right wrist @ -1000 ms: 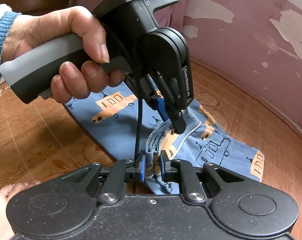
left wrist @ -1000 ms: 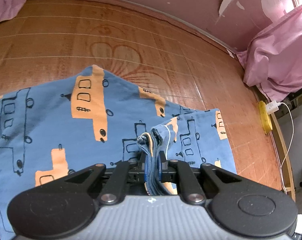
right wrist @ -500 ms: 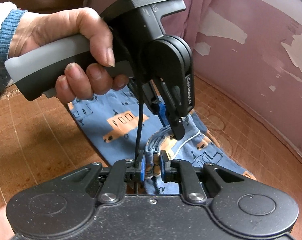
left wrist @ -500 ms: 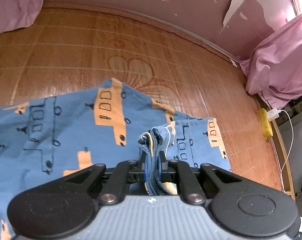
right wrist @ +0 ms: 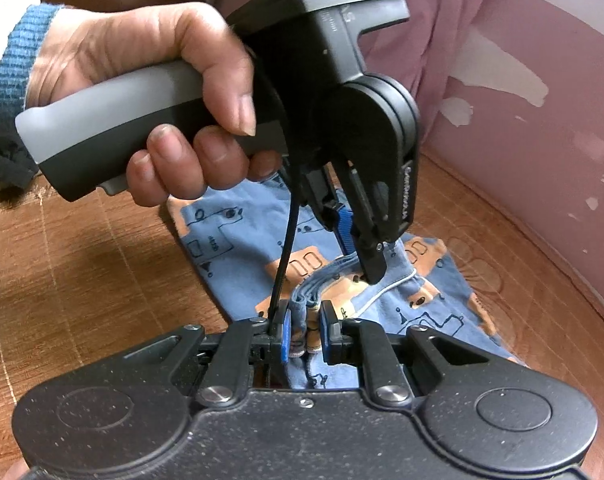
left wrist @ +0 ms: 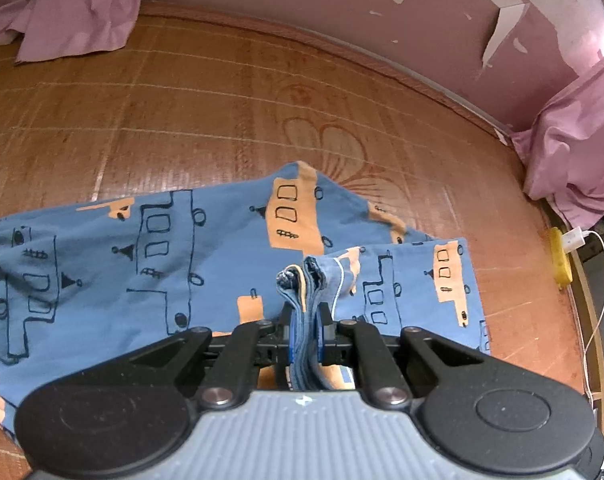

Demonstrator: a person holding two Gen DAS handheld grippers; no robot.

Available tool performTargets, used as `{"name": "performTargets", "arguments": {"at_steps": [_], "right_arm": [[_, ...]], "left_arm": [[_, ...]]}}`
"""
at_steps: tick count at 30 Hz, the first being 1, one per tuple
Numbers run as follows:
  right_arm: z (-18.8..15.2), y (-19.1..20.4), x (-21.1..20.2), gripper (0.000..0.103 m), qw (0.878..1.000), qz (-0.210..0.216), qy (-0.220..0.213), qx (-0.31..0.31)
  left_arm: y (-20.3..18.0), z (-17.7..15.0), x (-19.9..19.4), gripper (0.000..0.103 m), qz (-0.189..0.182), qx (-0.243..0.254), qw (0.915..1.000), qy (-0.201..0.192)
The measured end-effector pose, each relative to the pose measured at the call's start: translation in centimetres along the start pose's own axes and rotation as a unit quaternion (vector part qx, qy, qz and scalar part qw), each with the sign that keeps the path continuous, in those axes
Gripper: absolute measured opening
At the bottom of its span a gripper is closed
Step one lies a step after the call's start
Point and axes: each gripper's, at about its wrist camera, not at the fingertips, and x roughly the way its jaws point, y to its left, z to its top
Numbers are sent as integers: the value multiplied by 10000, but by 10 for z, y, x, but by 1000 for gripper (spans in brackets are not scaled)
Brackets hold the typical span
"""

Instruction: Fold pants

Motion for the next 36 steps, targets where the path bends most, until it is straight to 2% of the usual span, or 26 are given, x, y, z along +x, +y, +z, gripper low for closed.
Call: {"name": "performTargets", "arguments": {"at_steps": [13, 24, 28, 30, 31, 32, 33, 34, 35, 36], "right_arm": [[-4, 2, 4, 16, 9999, 77, 94, -89], [-4, 3, 2, 16, 9999, 86, 10, -102], [-6, 5, 5, 21, 9998, 141, 76, -152], [-7, 8, 5, 35, 9994, 132, 120, -298], [-8, 8, 3, 38, 9993, 104, 93, -351], [-9, 6, -1, 45, 9992, 94, 66, -394], [-11, 1, -6, 58, 9991, 67, 28, -415], [-14, -6, -11, 66, 9992, 16, -9, -411], [-18, -15, -18, 80, 9992, -91, -76, -375], [-23, -26, -22, 89, 9990, -275, -134, -320]], "left_arm": [[1, -4, 0, 11, 168, 143, 9997, 40], [-3, -3, -8, 11, 233, 242, 9994, -28], [-5, -5, -5, 13, 393, 338, 9987, 6], [-5, -8, -2, 19, 556, 391, 9977, 57], [-5, -9, -2, 26, 634, 427, 9971, 57], [-6, -10, -4, 33, 716, 462, 9964, 24], [-6, -11, -7, 37, 817, 508, 9954, -33], [-7, -13, -10, 45, 947, 568, 9938, -96], [-9, -15, -14, 52, 1061, 619, 9923, -165], [-10, -18, -17, 55, 1180, 666, 9905, -252]]}}
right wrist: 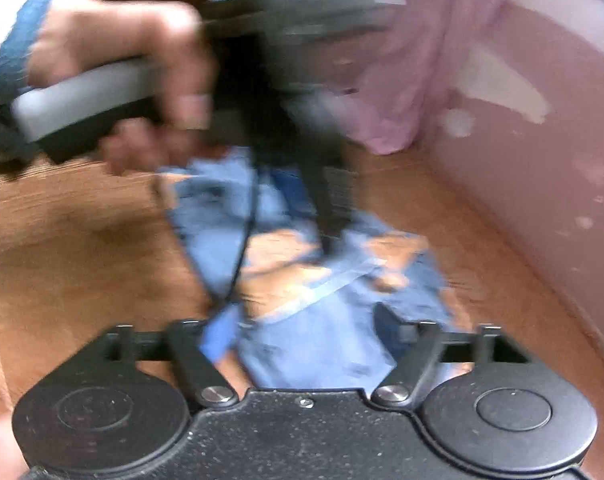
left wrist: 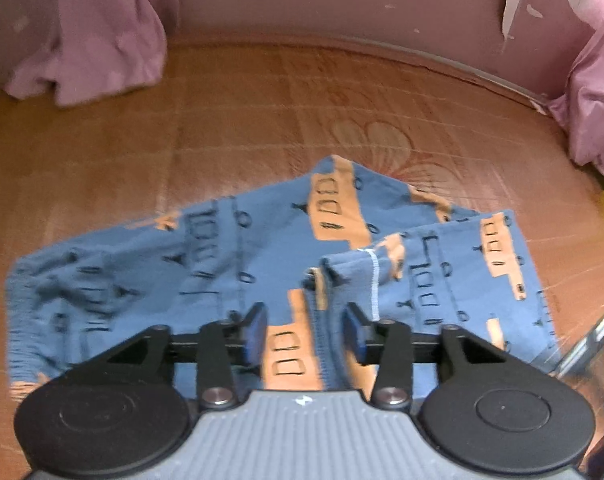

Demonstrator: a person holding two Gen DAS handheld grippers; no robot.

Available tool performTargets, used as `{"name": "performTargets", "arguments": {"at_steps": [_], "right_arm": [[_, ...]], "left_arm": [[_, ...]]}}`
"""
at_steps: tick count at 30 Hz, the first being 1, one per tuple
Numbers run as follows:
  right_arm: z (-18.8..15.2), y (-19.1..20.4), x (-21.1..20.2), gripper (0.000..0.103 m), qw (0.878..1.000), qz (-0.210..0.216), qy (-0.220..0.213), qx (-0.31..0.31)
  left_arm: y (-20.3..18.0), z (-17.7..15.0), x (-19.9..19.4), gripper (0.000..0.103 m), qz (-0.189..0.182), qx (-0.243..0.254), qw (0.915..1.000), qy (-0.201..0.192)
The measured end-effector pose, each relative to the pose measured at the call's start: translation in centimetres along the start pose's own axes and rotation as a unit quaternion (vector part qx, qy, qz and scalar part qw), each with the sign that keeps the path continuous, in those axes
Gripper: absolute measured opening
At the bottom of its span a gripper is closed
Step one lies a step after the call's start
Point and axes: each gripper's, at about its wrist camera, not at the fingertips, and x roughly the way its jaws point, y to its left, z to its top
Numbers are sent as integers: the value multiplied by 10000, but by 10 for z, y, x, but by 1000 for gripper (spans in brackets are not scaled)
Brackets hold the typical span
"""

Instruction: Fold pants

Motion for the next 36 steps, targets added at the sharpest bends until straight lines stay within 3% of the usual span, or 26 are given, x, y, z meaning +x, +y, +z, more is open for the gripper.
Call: {"name": "performTargets", "arguments": {"at_steps": [4, 6, 8, 13, 16, 18, 21, 26, 30, 33, 36], "right_arm": [[-23, -53, 11, 93, 9910, -1321, 96, 197], [-37, -81, 30, 88, 9827, -1779, 278, 424], [-46, -101, 48, 83, 9767, -2020, 499, 535], [-57, -105, 72, 83, 9679, -2385, 763, 233], [-61, -89, 71, 82, 9611, -2655, 701, -307], [-61, -87, 73, 76, 9620, -2625, 678, -324], [-69, -94, 69, 76, 9623, -2634, 621, -287], [-77, -111, 66, 76, 9603, -2683, 690, -338], [-67, -107, 52, 72, 9581, -2715, 693, -589], [-58, -89, 25, 73, 9660, -2538, 382, -297], [-64, -61, 25, 75, 9724, -2267, 389, -391]], "left_arm": [[-13, -13, -7, 70, 555, 63, 9972, -505], [-22, -18, -1, 71, 880, 109, 9939, -658], [-31, -23, 6, 72, 1267, 307, 9886, -756], [-50, -35, 9, 76, 1767, 1079, 9724, -1071], [-47, -33, 11, 76, 1661, 858, 9768, -1040], [-43, -31, 12, 76, 1535, 611, 9812, -999], [-42, -30, 14, 70, 1259, 389, 9870, -925], [-58, -24, 21, 68, 1184, 547, 9867, -971], [-60, -24, 16, 68, 1236, 670, 9851, -991], [-56, -30, 7, 71, 1367, 720, 9819, -1098], [-50, -39, 11, 71, 1491, 679, 9818, -961]]}}
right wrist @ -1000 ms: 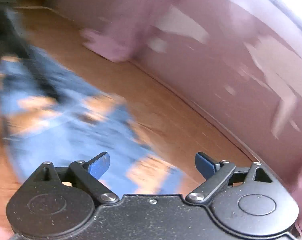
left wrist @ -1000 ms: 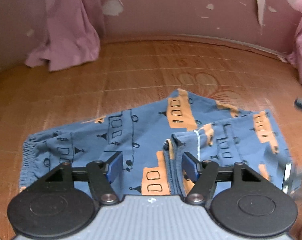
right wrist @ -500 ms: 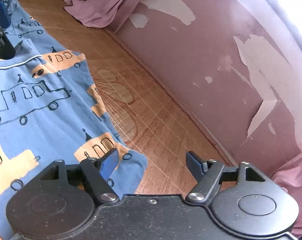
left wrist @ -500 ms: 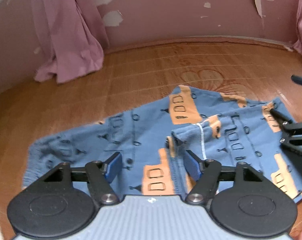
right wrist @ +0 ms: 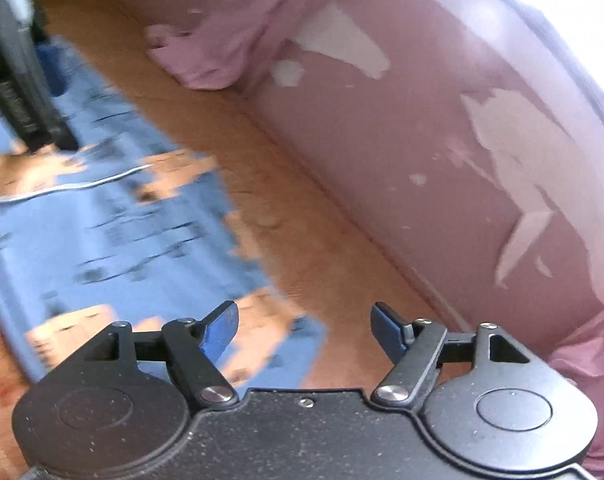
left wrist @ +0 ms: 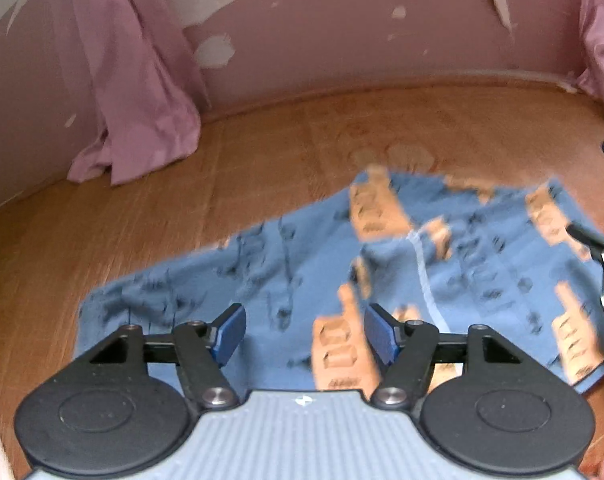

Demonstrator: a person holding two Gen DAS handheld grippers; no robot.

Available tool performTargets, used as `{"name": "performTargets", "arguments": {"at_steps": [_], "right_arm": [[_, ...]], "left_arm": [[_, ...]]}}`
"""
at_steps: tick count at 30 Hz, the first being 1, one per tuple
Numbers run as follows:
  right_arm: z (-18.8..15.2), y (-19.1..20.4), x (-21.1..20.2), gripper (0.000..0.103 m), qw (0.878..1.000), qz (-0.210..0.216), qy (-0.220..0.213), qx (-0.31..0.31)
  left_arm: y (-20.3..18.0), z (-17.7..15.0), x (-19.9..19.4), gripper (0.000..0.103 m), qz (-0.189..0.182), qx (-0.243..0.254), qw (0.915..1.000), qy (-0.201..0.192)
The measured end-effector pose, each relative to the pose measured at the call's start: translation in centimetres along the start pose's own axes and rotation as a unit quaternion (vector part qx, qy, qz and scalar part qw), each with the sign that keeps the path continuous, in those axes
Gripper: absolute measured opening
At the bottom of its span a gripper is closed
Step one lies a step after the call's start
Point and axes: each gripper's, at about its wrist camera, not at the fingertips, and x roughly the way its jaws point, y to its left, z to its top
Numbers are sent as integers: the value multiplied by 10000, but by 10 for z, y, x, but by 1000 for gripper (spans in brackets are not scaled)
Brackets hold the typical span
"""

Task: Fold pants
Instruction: 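Grasp the elastic waistband with the left gripper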

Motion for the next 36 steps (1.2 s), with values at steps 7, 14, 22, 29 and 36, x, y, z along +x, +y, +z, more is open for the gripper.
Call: {"name": "performTargets", "arguments": {"at_steps": [7, 14, 22, 29, 36], "right_arm": [[9, 14, -17, 75, 9990, 325, -292, 110], [54, 43, -45, 92, 9839, 1458, -992, 301], [58, 64, -32, 96, 9842, 1542, -714, 489], [50, 65, -26, 102, 9864, 1344, -755, 569], [49, 71, -31, 102, 9887, 1144, -895, 359]], "left_arm": [[24, -20, -20, 75, -92, -612, 9972, -427], [86, -48, -51, 87, 586, -1971, 9728, -1069], [152, -63, -26, 64, 540, -2906, 9529, -675], [159, -69, -15, 41, 333, -3021, 9517, -441], [127, -53, -16, 27, 1074, -2044, 9724, -330]]}}
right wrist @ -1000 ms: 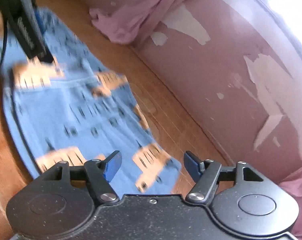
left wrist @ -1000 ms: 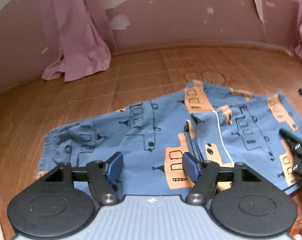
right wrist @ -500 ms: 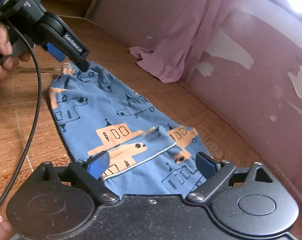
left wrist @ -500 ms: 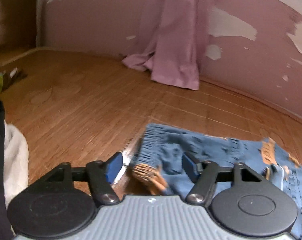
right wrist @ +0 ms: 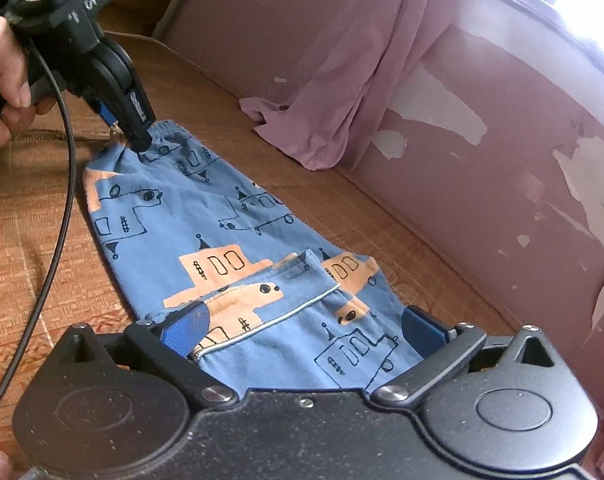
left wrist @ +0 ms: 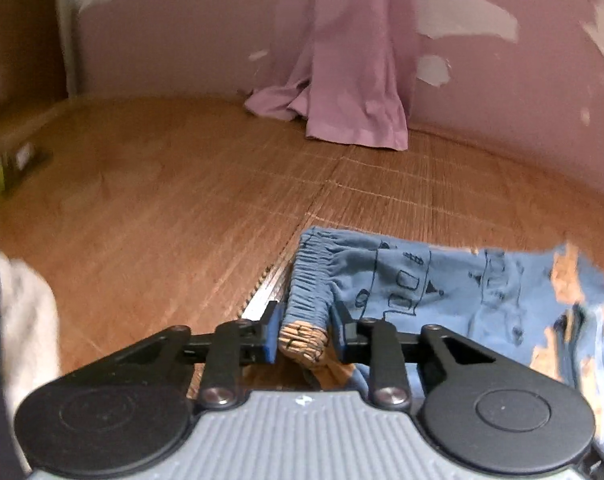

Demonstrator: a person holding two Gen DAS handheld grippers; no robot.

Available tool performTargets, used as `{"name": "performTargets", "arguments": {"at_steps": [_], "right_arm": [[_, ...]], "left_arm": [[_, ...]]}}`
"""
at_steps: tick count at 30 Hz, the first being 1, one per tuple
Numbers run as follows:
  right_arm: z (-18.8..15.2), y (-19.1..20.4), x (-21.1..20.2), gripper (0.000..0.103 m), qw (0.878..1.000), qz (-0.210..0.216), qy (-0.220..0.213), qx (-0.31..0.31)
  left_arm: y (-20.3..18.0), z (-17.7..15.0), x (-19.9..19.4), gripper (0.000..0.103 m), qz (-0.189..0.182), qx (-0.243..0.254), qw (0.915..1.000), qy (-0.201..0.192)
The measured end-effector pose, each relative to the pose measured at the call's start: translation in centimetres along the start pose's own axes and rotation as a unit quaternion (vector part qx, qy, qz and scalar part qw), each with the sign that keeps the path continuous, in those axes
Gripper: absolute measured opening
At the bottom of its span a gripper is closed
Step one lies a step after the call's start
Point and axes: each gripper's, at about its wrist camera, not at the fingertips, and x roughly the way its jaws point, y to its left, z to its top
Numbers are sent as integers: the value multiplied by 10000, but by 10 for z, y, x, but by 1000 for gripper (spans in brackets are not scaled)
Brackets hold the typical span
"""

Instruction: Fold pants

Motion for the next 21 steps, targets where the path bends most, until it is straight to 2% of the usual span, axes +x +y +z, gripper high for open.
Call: {"name": "performTargets", "arguments": {"at_steps": [3, 5, 9, 10, 11, 14, 18, 20, 21], "right_arm": [[0, 2, -1, 102, 9999, -59, -36, -73], [-1, 3, -1, 102, 9999, -87, -56, -106], [-1, 4, -2, 102, 9998, -114, -79, -121], [-1, 4, -2, 102, 9998, -116, -82, -118], [-1, 4, -2, 102, 9998, -115, -84, -115], [-2, 4, -1, 102, 9999, -116, -87, -91], [-2, 4, -2, 102, 9999, -117, -92, -84], [-2, 4, -2, 102, 9999, -117, -92, -86], [-2, 4, -2, 102, 9999, -116, -91, -86]], "left_arm": [[-27, -2, -4, 25, 455, 783, 9958, -135], [-36, -4, -4, 26, 614, 1015, 9928, -155], [-26, 2, -4, 34, 440, 612, 9971, -49], [-21, 3, -3, 40, 394, 492, 9980, -14], [-17, 3, -2, 45, 380, 426, 9984, 1], [-11, 2, 0, 51, 306, 354, 9989, 47], [-8, 1, 4, 50, 95, 280, 9994, 173], [-8, 1, 5, 41, -12, 274, 9994, 192], [-8, 2, 5, 41, -17, 279, 9994, 210]]}}
